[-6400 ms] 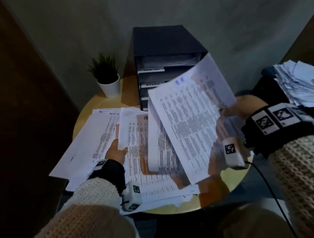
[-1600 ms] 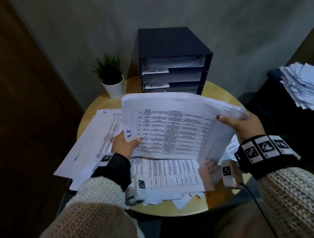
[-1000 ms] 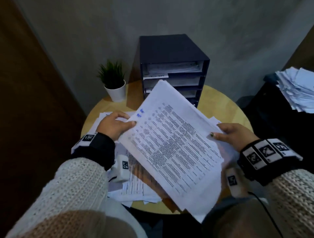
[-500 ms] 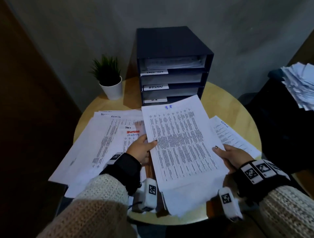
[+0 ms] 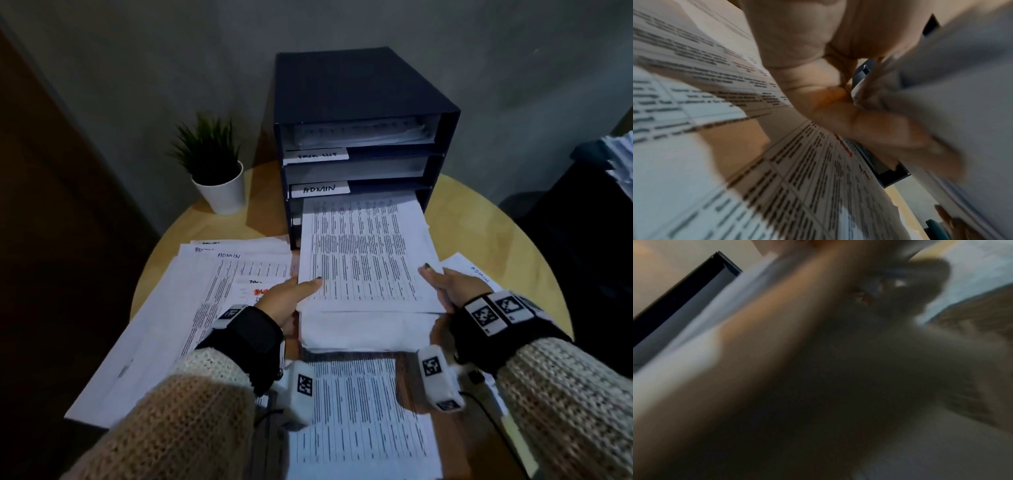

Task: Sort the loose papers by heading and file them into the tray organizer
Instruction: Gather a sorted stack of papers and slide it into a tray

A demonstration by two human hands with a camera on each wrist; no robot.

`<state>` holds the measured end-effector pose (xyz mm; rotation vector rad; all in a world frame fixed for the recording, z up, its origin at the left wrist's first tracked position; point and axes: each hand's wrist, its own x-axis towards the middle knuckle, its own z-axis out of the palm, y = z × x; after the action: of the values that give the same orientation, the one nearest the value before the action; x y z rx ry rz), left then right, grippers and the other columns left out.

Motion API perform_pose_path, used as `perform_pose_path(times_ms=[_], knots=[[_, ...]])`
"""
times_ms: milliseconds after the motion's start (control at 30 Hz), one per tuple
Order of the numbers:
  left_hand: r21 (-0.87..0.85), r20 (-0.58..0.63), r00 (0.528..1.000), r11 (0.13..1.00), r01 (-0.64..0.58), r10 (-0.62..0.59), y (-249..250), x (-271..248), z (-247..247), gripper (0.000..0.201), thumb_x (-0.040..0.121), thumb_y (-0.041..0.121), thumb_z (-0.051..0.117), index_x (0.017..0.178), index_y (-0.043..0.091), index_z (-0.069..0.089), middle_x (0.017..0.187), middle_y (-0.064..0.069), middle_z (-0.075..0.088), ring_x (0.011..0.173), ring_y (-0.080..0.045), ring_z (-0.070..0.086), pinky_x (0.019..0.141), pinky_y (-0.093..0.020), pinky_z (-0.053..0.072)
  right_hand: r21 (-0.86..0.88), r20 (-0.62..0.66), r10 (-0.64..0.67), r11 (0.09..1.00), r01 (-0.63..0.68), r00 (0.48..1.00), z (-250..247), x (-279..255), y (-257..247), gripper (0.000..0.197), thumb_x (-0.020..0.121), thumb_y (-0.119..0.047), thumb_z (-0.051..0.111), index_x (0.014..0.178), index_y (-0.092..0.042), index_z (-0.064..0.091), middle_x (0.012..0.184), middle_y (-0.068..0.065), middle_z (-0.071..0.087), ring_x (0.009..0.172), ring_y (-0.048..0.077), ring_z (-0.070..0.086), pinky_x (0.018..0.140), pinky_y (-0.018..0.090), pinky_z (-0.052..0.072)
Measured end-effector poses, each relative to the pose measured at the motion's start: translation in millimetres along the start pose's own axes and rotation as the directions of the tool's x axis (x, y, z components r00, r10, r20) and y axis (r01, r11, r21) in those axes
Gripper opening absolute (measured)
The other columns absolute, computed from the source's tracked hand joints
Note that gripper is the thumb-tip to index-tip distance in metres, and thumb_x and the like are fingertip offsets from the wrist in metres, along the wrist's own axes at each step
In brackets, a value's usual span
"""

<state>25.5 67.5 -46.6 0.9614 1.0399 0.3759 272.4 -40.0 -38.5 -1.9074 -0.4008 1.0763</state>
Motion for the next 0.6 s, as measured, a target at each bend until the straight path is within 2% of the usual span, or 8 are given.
perform_pose_path(times_ms=[67,133,200,233,300,367,467,600], knots=[[0.011,0.02,0.999,0.999,0.047,-0.047,3,1,-2,0.026,0.096,0.022,0.052,0.116,0.007,0.056,0.091,-0.016,0.072,0.069,-0.029,0.069,0.054,-0.033,0.056,-0.02,-0.016,-0.03,0.999,0.03,0.999,6,4,-15,0.035,0.086,-0.035,0.065,0.067,-0.007,0.058,0.027,0.001,0.042,0.036,0.014,0.047,0.048,0.024,0.04],[0.071,-0.044,0.998,0.996,0.057,-0.054,6,7,-4,0.026,0.097,0.025,0.05,0.117,0.008,0.05,0.063,-0.014,0.066,0.04,-0.023,0.057,0.034,-0.021,0.04,-0.016,-0.004,-0.045,0.999,0.045,0.999,10,10,-27,0.047,0.07,-0.045,0.076,0.049,-0.008,0.056,0.049,0.025,0.056,0.048,0.033,0.052,0.052,0.031,0.047],[0.075,-0.116,0.993,0.997,0.026,-0.017,13,16,-6,0.029,0.099,0.025,0.048,0.125,0.014,0.046,0.05,-0.01,0.059,0.034,-0.018,0.05,0.035,-0.019,0.035,-0.021,0.059,-0.038,0.999,0.039,0.998,11,10,-34,0.047,0.065,-0.051,0.077,0.089,-0.011,0.075,0.111,0.036,0.058,0.07,0.047,0.053,0.057,0.033,0.049],[0.058,-0.139,0.99,0.998,0.024,-0.016,17,22,-6,0.032,0.099,0.026,0.047,0.129,0.016,0.045,0.048,-0.009,0.058,0.035,-0.018,0.048,0.037,-0.02,0.035,-0.057,0.114,-0.013,0.998,0.02,0.993,9,10,-35,0.048,0.071,-0.048,0.074,0.106,-0.014,0.072,0.122,0.029,0.057,0.072,0.041,0.053,0.052,0.026,0.047],[0.019,-0.155,0.987,0.999,0.037,-0.034,24,34,-3,0.036,0.099,0.031,0.047,0.133,0.02,0.043,0.05,-0.01,0.06,0.041,-0.02,0.046,0.044,-0.023,0.033,-0.03,0.242,0.086,0.996,-0.082,0.966,-1,13,-36,0.048,0.077,-0.038,0.073,0.115,-0.011,0.067,0.099,0.013,0.068,0.061,0.024,0.058,0.038,0.018,0.043],[-0.016,-0.195,0.98,0.999,0.046,-0.048,32,45,1,0.043,0.097,0.038,0.049,0.137,0.024,0.039,0.057,-0.011,0.064,0.041,-0.019,0.044,0.045,-0.021,0.033,0.016,0.302,0.121,0.991,-0.132,0.946,-10,20,-33,0.049,0.077,-0.032,0.073,0.115,-0.003,0.064,0.072,0.01,0.061,0.039,0.014,0.049,0.033,0.014,0.034],[-0.118,-0.232,0.97,0.992,0.053,-0.079,47,54,11,0.058,0.091,0.043,0.057,0.142,0.032,0.031,0.078,-0.014,0.063,0.032,-0.013,0.046,0.037,-0.017,0.037,0.159,0.214,0.073,0.981,-0.108,0.974,-5,32,-39,0.029,0.085,-0.015,0.065,0.111,-0.006,0.055,0.053,0.004,0.063,0.032,0.008,0.049,0.03,0.014,0.038],[-0.199,-0.224,0.973,0.98,0.015,-0.061,67,65,18,0.027,0.091,0.03,0.061,0.108,0.01,0.052,0.049,-0.007,0.063,0.031,-0.009,0.053,0.04,-0.019,0.04,0.458,0.133,0.066,0.881,-0.12,0.989,14,39,-59,0.014,0.091,0.003,0.053,0.104,0.001,0.048,0.084,0.014,0.066,0.057,0.019,0.07,0.042,0.025,0.055]])
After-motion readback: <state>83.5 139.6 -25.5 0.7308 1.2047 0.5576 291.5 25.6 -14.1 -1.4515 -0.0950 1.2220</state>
